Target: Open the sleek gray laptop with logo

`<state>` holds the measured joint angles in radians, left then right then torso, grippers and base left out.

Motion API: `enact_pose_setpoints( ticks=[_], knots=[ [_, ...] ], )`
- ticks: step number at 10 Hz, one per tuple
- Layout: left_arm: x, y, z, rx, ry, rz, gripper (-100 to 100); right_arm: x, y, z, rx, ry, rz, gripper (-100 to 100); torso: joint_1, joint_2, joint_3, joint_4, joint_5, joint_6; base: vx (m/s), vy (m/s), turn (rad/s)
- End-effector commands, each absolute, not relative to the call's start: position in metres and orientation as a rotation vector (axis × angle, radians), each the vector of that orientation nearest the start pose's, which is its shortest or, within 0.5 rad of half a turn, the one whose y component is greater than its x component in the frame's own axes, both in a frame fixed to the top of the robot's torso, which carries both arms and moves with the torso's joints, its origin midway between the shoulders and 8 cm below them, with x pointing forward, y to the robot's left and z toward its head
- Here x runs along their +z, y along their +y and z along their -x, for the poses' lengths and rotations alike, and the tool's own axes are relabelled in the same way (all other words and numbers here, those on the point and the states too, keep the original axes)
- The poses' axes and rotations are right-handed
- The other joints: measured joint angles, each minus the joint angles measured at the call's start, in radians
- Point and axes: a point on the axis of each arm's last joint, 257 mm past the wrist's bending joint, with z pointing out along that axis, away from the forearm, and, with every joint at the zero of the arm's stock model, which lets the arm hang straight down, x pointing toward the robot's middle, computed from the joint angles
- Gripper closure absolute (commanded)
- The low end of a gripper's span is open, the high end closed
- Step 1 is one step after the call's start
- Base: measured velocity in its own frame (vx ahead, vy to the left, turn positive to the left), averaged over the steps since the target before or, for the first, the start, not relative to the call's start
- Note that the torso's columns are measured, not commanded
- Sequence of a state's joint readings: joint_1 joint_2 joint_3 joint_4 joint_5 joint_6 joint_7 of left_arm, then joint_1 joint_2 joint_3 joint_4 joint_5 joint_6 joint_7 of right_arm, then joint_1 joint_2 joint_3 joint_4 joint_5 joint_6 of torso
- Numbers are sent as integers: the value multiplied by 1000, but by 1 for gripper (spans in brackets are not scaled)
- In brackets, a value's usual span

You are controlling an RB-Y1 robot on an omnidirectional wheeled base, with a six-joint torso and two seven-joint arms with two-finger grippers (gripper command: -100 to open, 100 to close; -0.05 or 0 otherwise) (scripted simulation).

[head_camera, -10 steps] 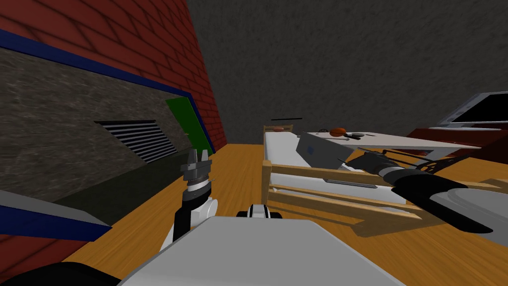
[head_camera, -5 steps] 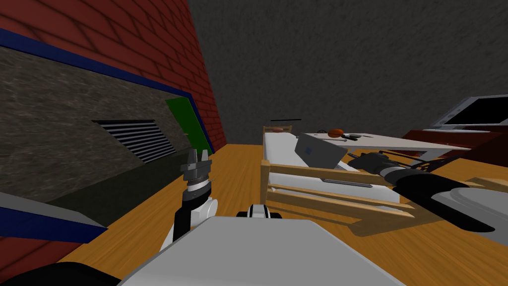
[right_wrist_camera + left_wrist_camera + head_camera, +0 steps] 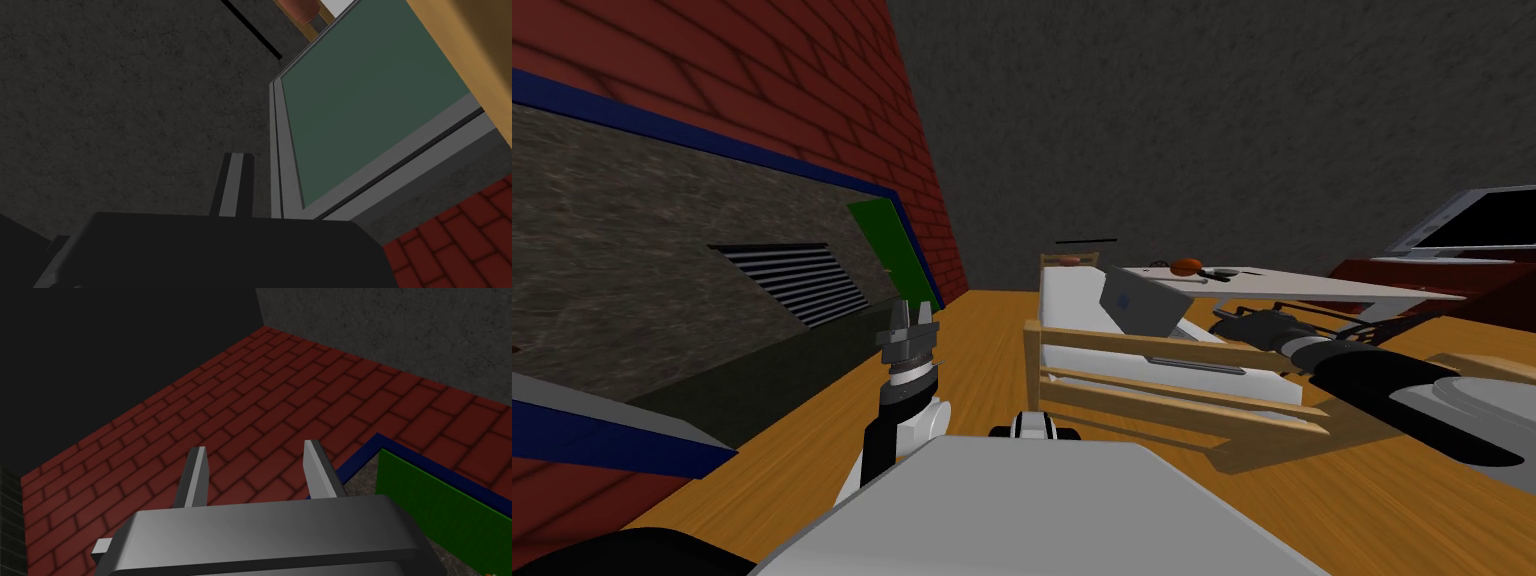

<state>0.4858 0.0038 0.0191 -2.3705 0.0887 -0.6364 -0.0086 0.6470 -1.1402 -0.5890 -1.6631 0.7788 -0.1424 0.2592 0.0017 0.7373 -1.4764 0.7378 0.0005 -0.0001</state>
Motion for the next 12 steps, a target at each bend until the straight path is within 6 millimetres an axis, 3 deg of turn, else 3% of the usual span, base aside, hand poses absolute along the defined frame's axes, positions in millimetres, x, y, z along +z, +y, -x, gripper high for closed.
enact_pose_setpoints(
  ticks=[1,2,3,11,12],
  knots=[
    [90,286,-294,-1382,393,507,0,-36,-652,-390,-649,1667,349,100,-1,0,0,0,0,0,-12,-102,16],
    [90,286,-294,-1382,393,507,0,-35,-651,-390,-672,1663,369,100,-2,0,0,0,-1,0,-6,-50,8],
    [90,286,-294,-1382,393,507,0,-31,-649,-391,-717,1656,416,-100,1,0,0,0,0,0,5,43,-16],
    [90,286,-294,-1382,393,507,0,0,-638,-396,-974,1577,662,-100,-1,2,1,1,0,-1,28,120,-23],
    [90,286,-294,-1382,393,507,0,-3,-641,-394,-952,1589,639,-100,2,1,1,1,1,-1,10,60,-11]
  ],
)
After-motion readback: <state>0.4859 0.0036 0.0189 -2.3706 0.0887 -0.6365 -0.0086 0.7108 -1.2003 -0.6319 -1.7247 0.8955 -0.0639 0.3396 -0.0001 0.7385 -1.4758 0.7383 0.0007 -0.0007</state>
